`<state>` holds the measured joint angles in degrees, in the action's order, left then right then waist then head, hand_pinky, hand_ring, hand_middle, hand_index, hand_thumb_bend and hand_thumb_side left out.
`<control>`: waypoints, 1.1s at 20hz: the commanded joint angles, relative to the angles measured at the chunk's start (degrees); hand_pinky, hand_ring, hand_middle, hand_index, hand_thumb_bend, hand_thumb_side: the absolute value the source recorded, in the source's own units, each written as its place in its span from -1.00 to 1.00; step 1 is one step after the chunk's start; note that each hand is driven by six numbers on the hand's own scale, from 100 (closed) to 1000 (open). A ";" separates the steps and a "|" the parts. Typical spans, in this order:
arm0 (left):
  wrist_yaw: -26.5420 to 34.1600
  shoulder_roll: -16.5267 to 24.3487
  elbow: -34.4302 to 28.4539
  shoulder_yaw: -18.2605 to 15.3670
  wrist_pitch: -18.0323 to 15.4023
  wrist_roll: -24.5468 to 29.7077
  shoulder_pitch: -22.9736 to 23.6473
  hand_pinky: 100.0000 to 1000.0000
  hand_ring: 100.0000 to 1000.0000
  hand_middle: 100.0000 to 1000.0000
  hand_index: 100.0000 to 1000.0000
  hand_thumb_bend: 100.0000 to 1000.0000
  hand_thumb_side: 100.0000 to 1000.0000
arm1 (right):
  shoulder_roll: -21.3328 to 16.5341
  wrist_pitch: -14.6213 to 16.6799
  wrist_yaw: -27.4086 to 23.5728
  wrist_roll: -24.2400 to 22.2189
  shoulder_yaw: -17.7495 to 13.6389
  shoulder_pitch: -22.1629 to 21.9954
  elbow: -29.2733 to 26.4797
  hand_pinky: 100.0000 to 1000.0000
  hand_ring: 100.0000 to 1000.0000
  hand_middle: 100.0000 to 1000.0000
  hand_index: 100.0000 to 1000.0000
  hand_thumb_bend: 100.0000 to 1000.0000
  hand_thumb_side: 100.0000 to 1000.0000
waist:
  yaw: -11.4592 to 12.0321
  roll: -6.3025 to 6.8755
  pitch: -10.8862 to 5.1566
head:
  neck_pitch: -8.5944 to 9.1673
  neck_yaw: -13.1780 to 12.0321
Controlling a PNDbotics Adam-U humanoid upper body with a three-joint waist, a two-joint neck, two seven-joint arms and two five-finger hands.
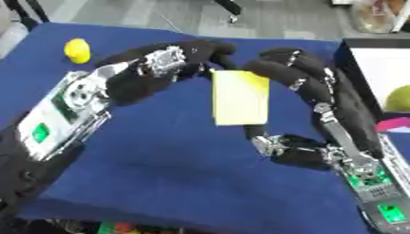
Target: Pick up the objects with one hand, pass them to the other hand, and then place them into the box on the other side of the table.
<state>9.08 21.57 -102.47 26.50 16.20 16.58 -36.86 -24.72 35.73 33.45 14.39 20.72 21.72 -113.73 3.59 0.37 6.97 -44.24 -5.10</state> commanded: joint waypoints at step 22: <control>-0.97 -0.97 -5.21 -17.69 -10.24 -20.07 17.31 0.89 0.36 0.51 0.90 -0.84 1.00 | -23.84 -22.68 -33.54 13.62 -20.18 3.49 37.55 0.58 0.50 -0.46 0.59 -1.00 -0.18 | 5.33 0.23 0.85 | 0.12 18.15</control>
<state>8.61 20.36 -105.58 9.90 6.62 -3.46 -19.09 -45.69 12.64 1.01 27.66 1.81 24.21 -79.76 9.22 0.60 8.45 -44.27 12.14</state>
